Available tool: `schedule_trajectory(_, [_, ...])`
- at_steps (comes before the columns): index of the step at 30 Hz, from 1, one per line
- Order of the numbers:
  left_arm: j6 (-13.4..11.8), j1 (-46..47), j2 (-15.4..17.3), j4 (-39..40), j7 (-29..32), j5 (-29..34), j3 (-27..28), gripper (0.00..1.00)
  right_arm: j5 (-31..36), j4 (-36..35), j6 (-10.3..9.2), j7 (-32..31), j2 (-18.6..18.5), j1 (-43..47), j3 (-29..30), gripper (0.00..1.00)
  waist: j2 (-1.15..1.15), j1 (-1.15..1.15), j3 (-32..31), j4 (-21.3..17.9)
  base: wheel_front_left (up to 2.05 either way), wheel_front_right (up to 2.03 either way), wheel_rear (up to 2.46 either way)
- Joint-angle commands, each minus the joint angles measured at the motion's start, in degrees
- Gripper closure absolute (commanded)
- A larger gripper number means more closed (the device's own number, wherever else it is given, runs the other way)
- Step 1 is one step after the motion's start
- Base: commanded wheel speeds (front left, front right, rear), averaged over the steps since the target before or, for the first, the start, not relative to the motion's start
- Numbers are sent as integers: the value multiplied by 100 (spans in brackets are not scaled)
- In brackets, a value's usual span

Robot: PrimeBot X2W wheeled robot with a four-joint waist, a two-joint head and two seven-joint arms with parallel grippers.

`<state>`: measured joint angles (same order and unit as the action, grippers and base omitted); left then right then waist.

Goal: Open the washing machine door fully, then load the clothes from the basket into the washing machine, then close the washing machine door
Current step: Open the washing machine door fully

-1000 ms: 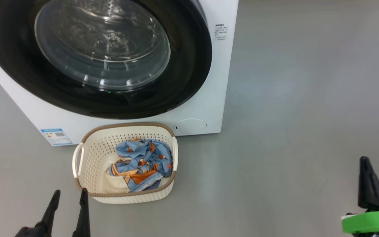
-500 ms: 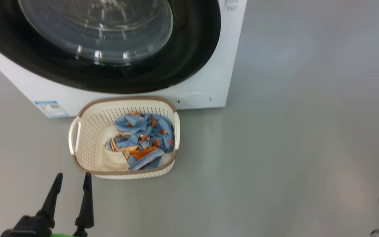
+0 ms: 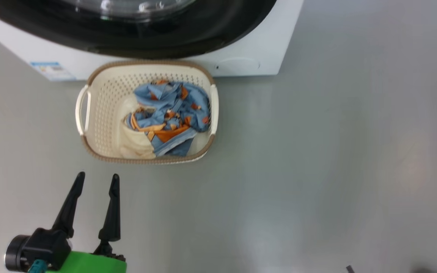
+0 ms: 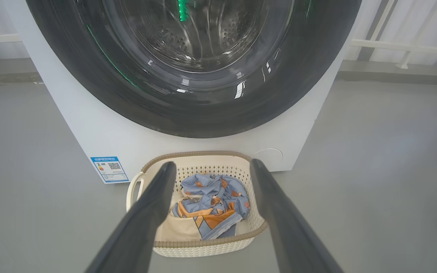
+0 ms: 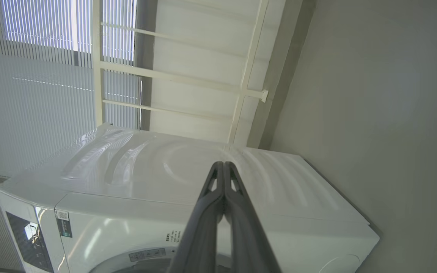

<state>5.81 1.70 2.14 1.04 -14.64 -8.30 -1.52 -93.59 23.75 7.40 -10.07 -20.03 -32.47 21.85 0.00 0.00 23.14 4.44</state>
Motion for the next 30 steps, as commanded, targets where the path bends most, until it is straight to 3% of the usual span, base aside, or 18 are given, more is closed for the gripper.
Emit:
schedule_trajectory(1, [-11,124,74,157,-36,48,148,0,-94,-176,9,-279,-195,-209,-168,100,0,0,344,281,0,0,0])
schedule_trajectory(6, [11,182,74,147,-36,62,32,0,-58,-286,9,-1039,-390,-791,-429,100,0,0,491,491,0,0,0])
schedule_trajectory(13, [24,116,74,162,-36,11,-46,0,164,-334,9,-1621,-540,-1528,-814,100,0,0,640,722,0,0,0])
schedule_trajectory(30, [-56,105,74,185,-36,-200,-311,0,592,-259,9,-2107,-629,-2835,-1691,100,0,0,773,1201,0,0,0])
